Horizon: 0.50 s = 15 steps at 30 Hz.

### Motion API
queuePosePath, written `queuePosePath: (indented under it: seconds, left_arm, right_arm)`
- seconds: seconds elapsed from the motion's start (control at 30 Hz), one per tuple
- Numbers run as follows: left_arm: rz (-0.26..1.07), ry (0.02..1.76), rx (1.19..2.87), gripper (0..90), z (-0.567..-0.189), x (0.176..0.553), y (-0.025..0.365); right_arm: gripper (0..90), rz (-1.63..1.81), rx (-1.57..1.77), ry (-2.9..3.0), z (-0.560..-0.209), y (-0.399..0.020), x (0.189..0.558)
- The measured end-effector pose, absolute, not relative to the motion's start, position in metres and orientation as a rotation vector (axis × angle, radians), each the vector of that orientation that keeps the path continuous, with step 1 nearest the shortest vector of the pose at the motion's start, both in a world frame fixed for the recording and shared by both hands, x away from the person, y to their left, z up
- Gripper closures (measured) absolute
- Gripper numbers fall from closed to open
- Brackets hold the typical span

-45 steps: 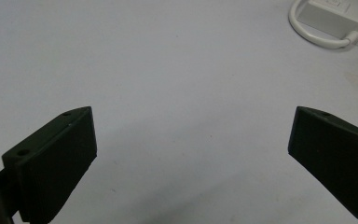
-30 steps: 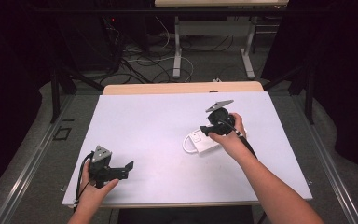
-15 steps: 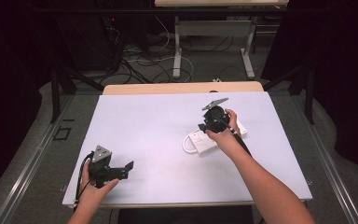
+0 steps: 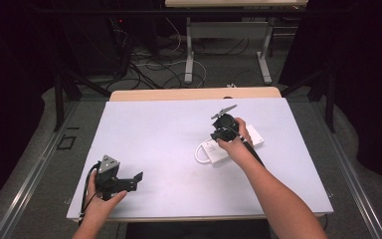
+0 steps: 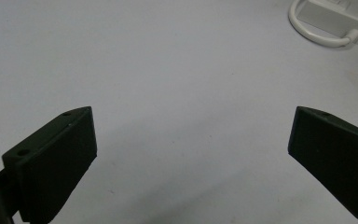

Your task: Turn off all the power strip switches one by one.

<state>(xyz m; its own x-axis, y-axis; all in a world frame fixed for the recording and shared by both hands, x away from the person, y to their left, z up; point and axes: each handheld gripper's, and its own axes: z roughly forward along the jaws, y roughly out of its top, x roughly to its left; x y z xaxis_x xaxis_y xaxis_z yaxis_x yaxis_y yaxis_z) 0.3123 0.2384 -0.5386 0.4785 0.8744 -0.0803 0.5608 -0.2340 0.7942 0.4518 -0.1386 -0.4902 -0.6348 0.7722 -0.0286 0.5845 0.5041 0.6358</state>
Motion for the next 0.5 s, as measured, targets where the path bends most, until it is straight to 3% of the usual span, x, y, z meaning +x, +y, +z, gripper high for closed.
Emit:
queuePosePath:
  seconds: [0.3, 0.5]
  left_arm:
    - [0.491, 1.197, 1.913, 0.9, -0.539, 0.312, 0.238]
    - [0.490, 1.197, 1.915, 0.9, -0.539, 0.312, 0.238]
  right_arm:
    - [89.6, 0.837, 1.165, 2.492, -0.499, -0.133, 0.457]
    - [90.0, 0.816, 1.169, 2.508, -0.503, -0.128, 0.456]
